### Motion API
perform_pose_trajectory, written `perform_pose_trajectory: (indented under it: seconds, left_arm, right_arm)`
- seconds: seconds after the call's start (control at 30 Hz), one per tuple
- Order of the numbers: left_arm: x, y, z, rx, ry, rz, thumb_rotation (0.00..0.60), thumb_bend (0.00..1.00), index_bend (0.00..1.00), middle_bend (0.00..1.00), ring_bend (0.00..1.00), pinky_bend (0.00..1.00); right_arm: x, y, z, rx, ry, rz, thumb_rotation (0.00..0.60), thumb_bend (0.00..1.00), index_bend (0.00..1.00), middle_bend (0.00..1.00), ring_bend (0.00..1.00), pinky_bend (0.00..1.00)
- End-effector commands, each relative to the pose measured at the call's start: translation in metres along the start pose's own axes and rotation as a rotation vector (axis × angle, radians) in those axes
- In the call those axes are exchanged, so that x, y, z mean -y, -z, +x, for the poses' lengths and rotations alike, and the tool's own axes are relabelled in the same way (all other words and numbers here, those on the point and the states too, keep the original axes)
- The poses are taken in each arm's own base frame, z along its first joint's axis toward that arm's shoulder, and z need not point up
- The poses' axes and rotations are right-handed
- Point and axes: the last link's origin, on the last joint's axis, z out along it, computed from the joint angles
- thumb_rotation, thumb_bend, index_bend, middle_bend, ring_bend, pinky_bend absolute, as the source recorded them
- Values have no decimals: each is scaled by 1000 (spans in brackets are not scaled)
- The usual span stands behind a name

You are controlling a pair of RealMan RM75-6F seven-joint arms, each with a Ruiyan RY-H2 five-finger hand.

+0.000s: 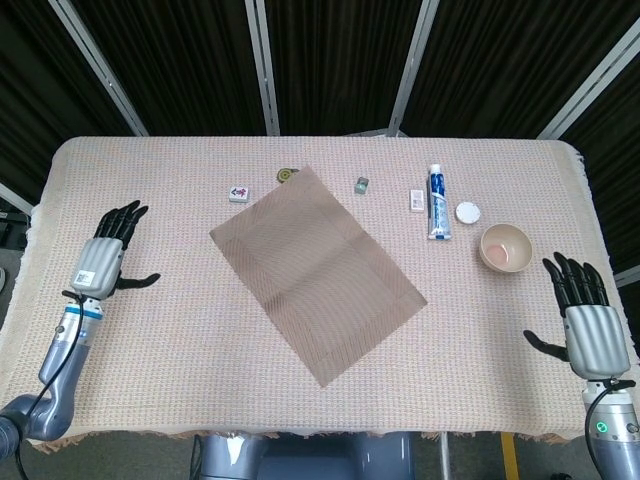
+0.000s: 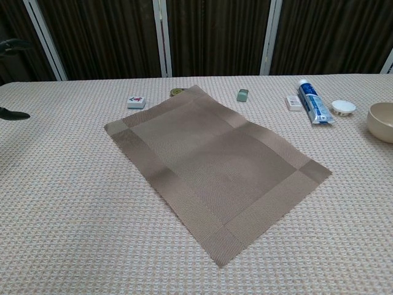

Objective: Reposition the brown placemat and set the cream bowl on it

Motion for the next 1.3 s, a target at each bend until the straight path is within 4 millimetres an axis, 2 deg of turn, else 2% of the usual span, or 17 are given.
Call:
perform_pose_trajectory:
  seconds: [0.03, 0.27, 0.5, 0.63, 0.87, 1.03, 1.3]
  left_arm:
    - [-2, 9, 14, -29, -24, -18, 600, 0, 0, 0, 0, 0]
    - [-12, 41, 38, -87, -175, -4, 600, 0, 0, 0, 0, 0]
    - [-29, 85, 52, -96, -204, 92, 600, 0, 0, 0, 0, 0]
    - [-29, 100, 57, -92, -207, 126, 600, 0, 0, 0, 0, 0]
    - [-23, 116, 66, -117, -209, 148, 600, 0, 0, 0, 0, 0]
    - [-17, 119, 69, -121, -215, 157, 600, 0, 0, 0, 0, 0]
    - [-10, 115, 66, -103, -217, 168, 600, 0, 0, 0, 0, 0]
  right_arm:
    - [1, 1, -2, 6, 5, 3, 600, 0, 26, 0, 0, 0]
    - [12, 1, -21, 80, 58, 66, 600, 0, 27, 0, 0, 0]
    - [47, -13, -48, 193, 103, 218, 600, 0, 66, 0, 0, 0]
    - [69, -26, -56, 239, 122, 304, 600, 0, 115, 0, 0, 0]
    - [96, -58, -76, 269, 223, 432, 600, 0, 198, 0, 0, 0]
    - [107, -80, -97, 289, 283, 482, 600, 0, 274, 0, 0, 0]
    - [106, -104, -132, 321, 343, 502, 600, 12, 316, 2, 0, 0]
